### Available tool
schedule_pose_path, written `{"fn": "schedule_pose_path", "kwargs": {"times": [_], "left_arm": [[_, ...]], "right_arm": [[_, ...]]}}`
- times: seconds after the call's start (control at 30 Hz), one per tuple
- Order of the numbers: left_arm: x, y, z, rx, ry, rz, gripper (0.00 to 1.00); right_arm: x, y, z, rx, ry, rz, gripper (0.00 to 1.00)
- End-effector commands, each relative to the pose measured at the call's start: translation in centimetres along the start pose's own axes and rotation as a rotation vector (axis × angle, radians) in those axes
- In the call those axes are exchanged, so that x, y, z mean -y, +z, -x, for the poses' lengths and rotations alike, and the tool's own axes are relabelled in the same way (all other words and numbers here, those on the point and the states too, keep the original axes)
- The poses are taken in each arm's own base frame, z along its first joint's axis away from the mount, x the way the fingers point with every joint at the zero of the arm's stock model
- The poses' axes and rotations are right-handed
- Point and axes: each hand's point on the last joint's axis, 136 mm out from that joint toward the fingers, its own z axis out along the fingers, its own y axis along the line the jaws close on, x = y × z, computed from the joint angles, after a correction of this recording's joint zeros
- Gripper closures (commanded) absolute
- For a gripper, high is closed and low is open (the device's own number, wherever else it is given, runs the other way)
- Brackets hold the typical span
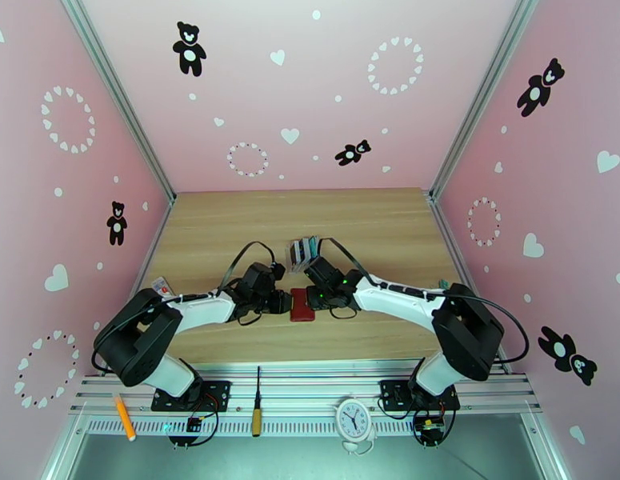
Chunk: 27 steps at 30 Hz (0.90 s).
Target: Put the credit cards into the card holder
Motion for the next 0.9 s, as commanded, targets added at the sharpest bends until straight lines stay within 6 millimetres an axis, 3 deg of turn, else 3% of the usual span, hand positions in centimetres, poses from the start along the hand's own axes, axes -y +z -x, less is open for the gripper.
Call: {"fn": "schedule_pose_path", "kwargs": {"times": [0.0,0.1,0.87], "left_arm": [[0.8,0.2,0.4,-0.005,0.014,-0.030,0.75],[0.7,0.3,0.4,-0.009,0.011,-0.024,0.74],[-1.0,0.6,0.3,-0.015,0.002,0.069,0.83]], "right_arm": [[-0.3,0.5,0.4,0.000,0.007,0.015,0.76],[0.3,0.9,0.3,-0.009,0.025,0.016,0.68],[0.8,3.0,-0.7,-0.070,0.079,0.069,0.64]]}}
